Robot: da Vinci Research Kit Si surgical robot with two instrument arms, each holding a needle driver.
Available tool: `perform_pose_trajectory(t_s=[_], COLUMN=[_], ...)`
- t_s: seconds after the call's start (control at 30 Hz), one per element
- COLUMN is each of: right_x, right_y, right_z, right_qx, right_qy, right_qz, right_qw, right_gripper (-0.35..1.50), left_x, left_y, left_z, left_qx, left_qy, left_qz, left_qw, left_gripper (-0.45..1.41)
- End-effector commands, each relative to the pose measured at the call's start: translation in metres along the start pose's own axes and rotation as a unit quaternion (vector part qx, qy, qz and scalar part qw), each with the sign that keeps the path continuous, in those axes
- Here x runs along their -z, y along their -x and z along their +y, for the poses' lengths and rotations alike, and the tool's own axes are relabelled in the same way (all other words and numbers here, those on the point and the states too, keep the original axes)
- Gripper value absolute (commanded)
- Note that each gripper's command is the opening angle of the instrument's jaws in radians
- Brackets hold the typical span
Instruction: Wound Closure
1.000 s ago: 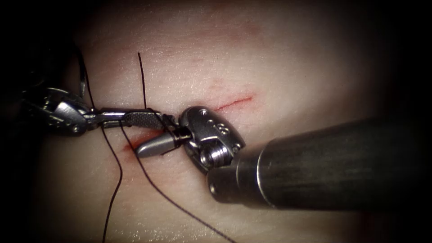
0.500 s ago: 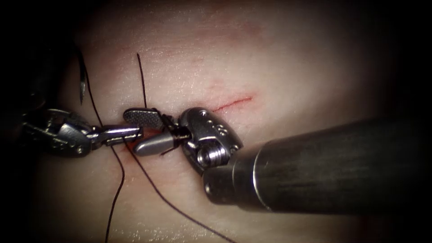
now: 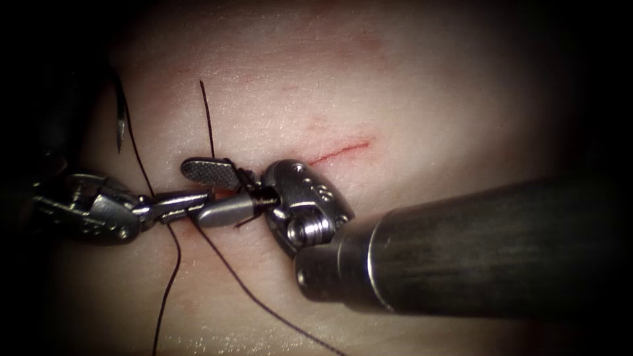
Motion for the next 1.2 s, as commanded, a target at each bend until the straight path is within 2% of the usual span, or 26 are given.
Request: perform_pose_trajectory(t_s=[0.03,0.17,0.2,0.3,0.43,0.83,1.2], right_x=[-0.0002,0.0,0.0001,0.0002,0.0002,0.0001,0.0002], right_y=[0.0007,0.0007,0.0007,0.0007,0.0008,0.0007,0.0007], right_z=[0.0002,0.0006,0.0008,0.0008,0.0007,0.0009,0.0013], right_qx=[-0.001,0.004,0.007,0.011,0.012,0.014,0.024], right_qy=[0.006,0.01,0.008,0.007,0.006,0.01,0.055], right_qz=[0.005,0.008,0.007,0.006,0.005,0.007,0.006], right_qw=[1.0,1.0,1.0,1.0,1.0,1.0,0.998], right_gripper=[0.93,0.94,0.94,0.96,0.96,0.91,0.93], left_x=[-0.0006,-0.0002,0.0001,0.0003,-0.0003,-0.0024,-0.0022], left_y=[-0.0002,-0.0013,-0.0019,-0.0028,-0.0037,-0.0057,-0.0077], left_z=[0.0008,0.001,0.0012,0.0015,0.0024,0.0054,0.0043], left_qx=[0.001,0.008,0.015,0.023,0.031,0.043,0.049], left_qy=[0.0,-0.03,-0.06,-0.094,-0.106,-0.119,-0.119], left_qz=[-0.008,-0.055,-0.076,-0.099,-0.119,-0.116,-0.109], left_qw=[1.0,0.998,0.995,0.99,0.987,0.985,0.986], left_gripper=[-0.45,-0.45,-0.45,-0.45,-0.45,-0.45,-0.45])
